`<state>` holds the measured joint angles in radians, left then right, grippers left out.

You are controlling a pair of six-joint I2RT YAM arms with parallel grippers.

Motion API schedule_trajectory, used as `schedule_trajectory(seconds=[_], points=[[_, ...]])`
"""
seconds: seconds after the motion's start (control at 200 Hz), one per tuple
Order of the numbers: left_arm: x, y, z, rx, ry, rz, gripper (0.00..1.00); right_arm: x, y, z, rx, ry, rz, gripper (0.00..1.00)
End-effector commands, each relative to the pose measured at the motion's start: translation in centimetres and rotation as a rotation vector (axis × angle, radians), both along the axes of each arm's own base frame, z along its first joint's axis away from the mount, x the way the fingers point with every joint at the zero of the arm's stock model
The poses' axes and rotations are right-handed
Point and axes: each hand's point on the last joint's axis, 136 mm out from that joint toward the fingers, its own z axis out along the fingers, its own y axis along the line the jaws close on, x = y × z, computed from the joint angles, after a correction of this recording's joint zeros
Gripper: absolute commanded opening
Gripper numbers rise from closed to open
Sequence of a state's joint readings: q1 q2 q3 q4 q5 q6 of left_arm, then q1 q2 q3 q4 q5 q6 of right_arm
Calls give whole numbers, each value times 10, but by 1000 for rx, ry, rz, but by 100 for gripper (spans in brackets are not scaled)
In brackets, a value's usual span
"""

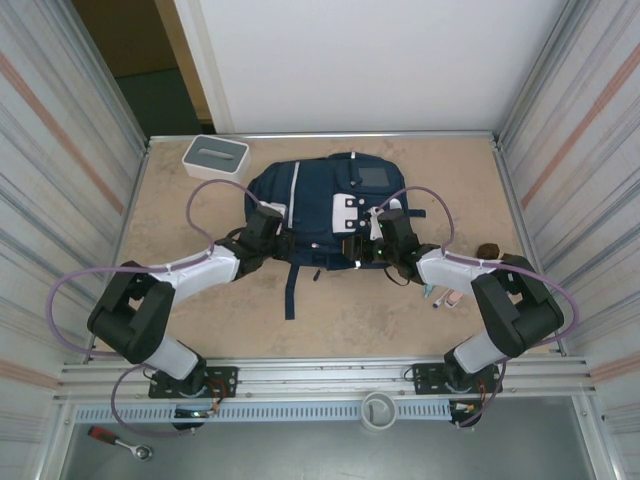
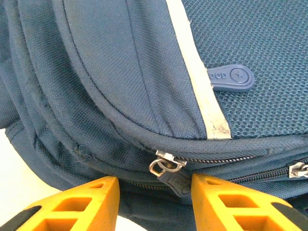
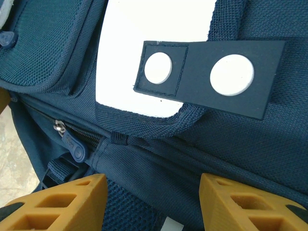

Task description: Pack books, pencil case, and school supplies into a backpack

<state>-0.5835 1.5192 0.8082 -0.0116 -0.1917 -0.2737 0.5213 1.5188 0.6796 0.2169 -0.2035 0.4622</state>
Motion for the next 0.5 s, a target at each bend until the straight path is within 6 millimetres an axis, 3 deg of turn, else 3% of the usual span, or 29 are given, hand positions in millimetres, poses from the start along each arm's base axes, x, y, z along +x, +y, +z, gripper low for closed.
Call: schedule_trajectory(seconds=[0.0, 0.286, 0.496], points=[[9, 8, 12, 34, -30, 27, 41, -6, -14, -24, -60, 65, -24, 53], [14, 27, 14, 199, -25, 47, 48, -6, -13, -28, -53, 74, -24, 53], [16, 26, 13, 244, -16, 22, 43, -7, -14, -30, -59, 78, -28, 53]])
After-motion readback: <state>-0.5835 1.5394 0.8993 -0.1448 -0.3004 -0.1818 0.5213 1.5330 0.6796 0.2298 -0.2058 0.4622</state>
